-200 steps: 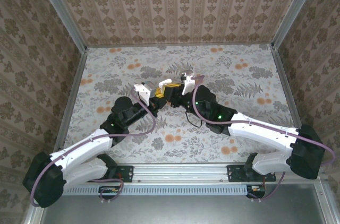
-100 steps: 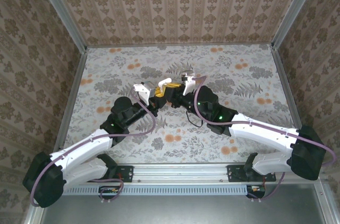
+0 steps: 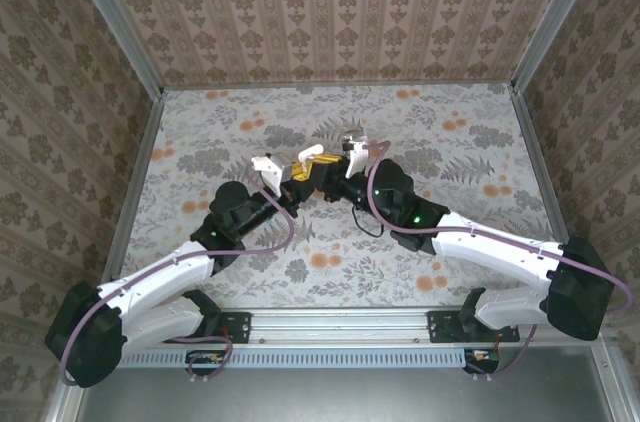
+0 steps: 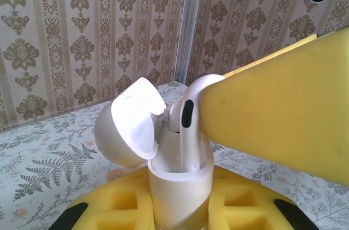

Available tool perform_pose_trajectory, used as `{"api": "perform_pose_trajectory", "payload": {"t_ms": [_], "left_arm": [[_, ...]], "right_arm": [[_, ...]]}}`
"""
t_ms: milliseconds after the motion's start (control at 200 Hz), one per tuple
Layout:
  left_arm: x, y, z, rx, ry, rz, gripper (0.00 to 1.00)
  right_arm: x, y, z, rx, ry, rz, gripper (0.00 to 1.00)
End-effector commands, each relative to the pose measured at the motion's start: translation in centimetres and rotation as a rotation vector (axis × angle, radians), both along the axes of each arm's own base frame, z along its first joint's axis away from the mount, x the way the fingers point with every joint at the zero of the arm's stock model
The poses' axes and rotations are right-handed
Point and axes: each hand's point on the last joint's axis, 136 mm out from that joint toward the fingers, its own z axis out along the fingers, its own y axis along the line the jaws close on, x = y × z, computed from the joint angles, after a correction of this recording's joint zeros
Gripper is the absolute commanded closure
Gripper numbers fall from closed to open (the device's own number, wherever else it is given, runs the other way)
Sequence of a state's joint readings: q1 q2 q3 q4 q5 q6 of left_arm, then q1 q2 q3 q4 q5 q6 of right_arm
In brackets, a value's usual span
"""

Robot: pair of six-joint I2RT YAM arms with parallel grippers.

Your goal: Insert wireless bluetooth earbuds into charging case

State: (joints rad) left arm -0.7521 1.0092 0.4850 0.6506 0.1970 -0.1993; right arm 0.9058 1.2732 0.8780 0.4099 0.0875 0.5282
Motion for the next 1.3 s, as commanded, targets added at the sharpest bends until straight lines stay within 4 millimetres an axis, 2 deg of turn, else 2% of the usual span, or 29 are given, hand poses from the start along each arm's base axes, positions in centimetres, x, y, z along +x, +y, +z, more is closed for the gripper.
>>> {"api": "perform_pose_trajectory", "payload": {"t_ms": [0, 190, 505, 800, 1295], "left_arm": [[-0.7, 0.3, 5.9, -0.158, -0.148, -0.016, 1.0], [-0.7, 0.8, 6.3, -0.161, -0.163, -0.001, 1.0], [-0.7, 0.8, 6.4, -0.162, -0.163, -0.001, 1.0], [-0.7, 0.9, 6.4, -0.16, -0.161, -0.001, 1.0], [-0.8, 1.0, 3.7, -0.082, -0.13, -0.009, 1.0]], "right_arm": [[-5.1, 3.5, -3.5, -0.111, 0.091, 0.299, 0.79], [-5.2, 3.1, -4.6, -0.183, 0.091, 0.298, 0.76], [-4.8, 2.9, -4.1, -0.227, 0.075, 0.279, 0.7], [-3.8, 1.7, -4.0, -0.239, 0.083, 0.196, 0.74], [-3.3, 0.1, -0.8, -0.161, 0.074, 0.144, 0.76]]}}
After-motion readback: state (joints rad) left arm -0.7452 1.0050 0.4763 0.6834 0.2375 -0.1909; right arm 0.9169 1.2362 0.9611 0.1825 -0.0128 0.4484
